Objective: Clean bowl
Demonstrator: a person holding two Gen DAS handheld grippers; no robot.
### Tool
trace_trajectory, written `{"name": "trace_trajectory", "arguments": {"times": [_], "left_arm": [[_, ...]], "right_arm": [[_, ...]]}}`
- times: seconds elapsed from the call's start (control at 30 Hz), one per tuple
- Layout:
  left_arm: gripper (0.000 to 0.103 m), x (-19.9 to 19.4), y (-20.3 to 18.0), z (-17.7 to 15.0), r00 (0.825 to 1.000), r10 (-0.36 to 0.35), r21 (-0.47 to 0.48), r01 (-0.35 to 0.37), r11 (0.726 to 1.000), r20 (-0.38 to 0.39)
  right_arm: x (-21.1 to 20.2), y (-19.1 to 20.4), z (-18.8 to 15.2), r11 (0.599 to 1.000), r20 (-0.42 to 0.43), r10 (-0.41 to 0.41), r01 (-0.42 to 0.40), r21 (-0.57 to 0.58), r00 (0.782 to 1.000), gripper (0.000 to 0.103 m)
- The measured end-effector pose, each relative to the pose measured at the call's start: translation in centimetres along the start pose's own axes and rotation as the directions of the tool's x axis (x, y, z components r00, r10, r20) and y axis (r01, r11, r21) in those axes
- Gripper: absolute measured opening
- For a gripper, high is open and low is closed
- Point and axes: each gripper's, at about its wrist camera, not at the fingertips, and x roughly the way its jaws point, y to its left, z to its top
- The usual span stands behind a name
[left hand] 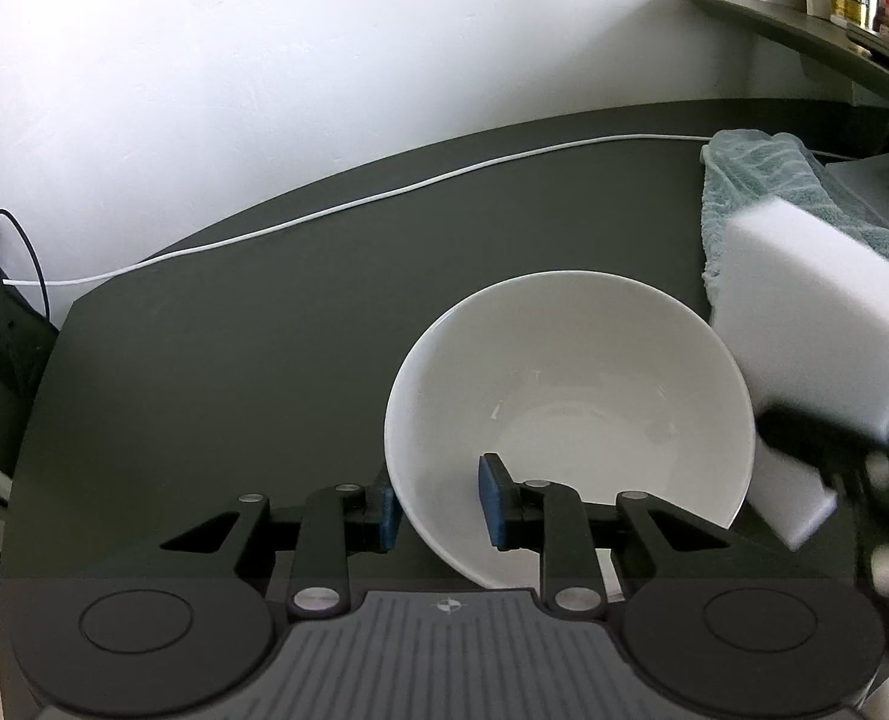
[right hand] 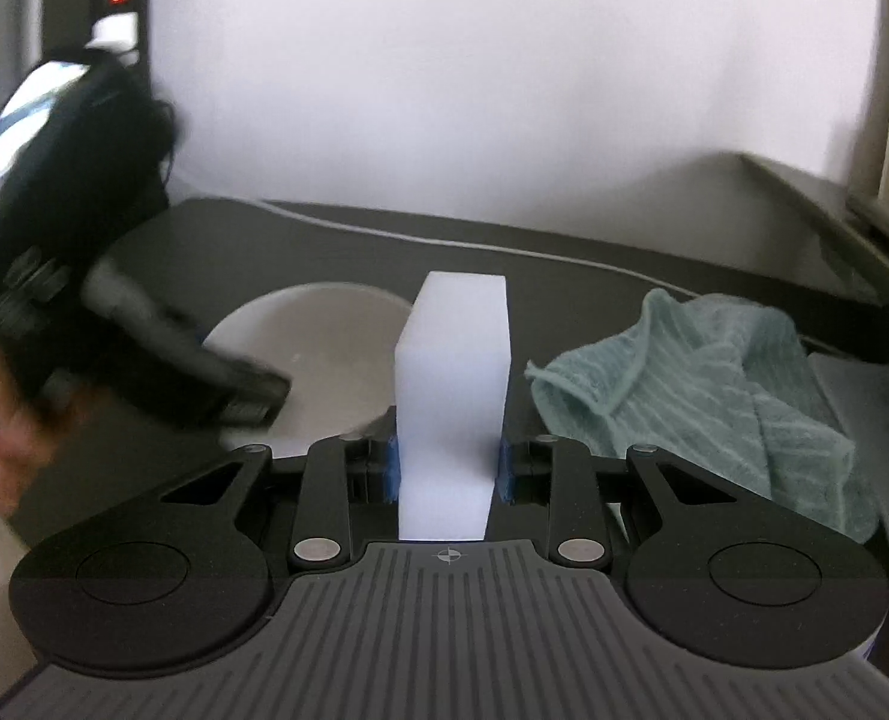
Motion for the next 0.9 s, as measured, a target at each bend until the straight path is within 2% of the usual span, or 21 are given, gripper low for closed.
{"name": "trace_trajectory", "arguments": {"times": [0.13, 0.17, 0.27, 0.33, 0.43, 0.5, 0.57, 0.63, 0.7, 0.73, 0.77, 0.9], "left_arm": [[0.024, -0.2, 0.1, -0.1, 1.0, 0.001, -0.001, -0.001, 1.0, 0.004], [0.024, -0.2, 0.1, -0.2, 1.0, 0.0, 0.0, 0.0, 1.0, 0.004], [0.024, -0.3, 0.1, -0.2, 1.0, -0.004, 0.003, 0.004, 1.0, 0.006], [0.024, -0.3, 0.2, -0.2, 1.0, -0.006, 0.006, 0.006, 1.0, 0.006], [0.024, -0.3, 0.0, -0.1, 1.0, -0.001, 0.009, 0.001, 1.0, 0.003], [0.024, -0.3, 0.0, -0.1, 1.0, -0.001, 0.009, 0.001, 1.0, 0.003], [0.024, -0.3, 0.0, -0.1, 1.0, -0.001, 0.011, 0.001, 1.0, 0.003], [0.025, -0.3, 0.0, -0.1, 1.0, -0.001, 0.012, 0.001, 1.0, 0.002], [0.025, -0.2, 0.1, -0.1, 1.0, -0.005, 0.019, 0.005, 1.0, 0.002], [0.025, -0.2, 0.2, -0.2, 1.0, -0.007, 0.022, 0.007, 1.0, 0.002], [0.025, -0.2, 0.3, -0.2, 1.0, -0.008, 0.025, 0.008, 1.0, 0.002], [0.033, -0.2, 0.5, -0.2, 1.0, 0.009, 0.055, -0.009, 0.998, 0.0]], "right_arm": [[-1.6, 0.6, -1.3, 0.999, 0.002, 0.0, 0.001, -0.052, 1.0, 0.032], [-1.8, 0.4, -1.4, 0.999, 0.006, -0.016, 0.017, -0.045, 1.0, 0.038], [-2.4, -0.3, -1.6, 1.0, 0.016, -0.03, 0.03, -0.003, 0.999, 0.043], [-3.0, -0.8, -1.7, 1.0, 0.022, -0.017, 0.016, 0.025, 1.0, 0.049], [-3.7, -0.7, -1.9, 1.0, 0.013, -0.005, 0.005, 0.014, 1.0, 0.05], [-4.0, -0.4, -2.0, 1.0, 0.007, 0.001, -0.001, 0.005, 1.0, 0.056], [-3.7, -0.5, -1.5, 1.0, -0.012, 0.02, -0.02, 0.022, 1.0, 0.064], [-3.2, -0.7, -1.2, 0.999, -0.043, 0.031, -0.029, 0.043, 0.999, 0.065], [-2.4, -1.2, -0.9, 0.996, -0.069, 0.05, -0.045, 0.08, 0.996, 0.062], [-2.0, -1.4, -0.8, 0.994, -0.086, 0.056, -0.048, 0.093, 0.995, 0.04], [-1.6, -1.6, -0.8, 0.995, -0.107, 0.051, -0.041, 0.095, 0.993, 0.03], [-2.2, -1.8, -1.3, 0.998, -0.084, 0.034, -0.029, 0.059, 0.996, 0.03]]}}
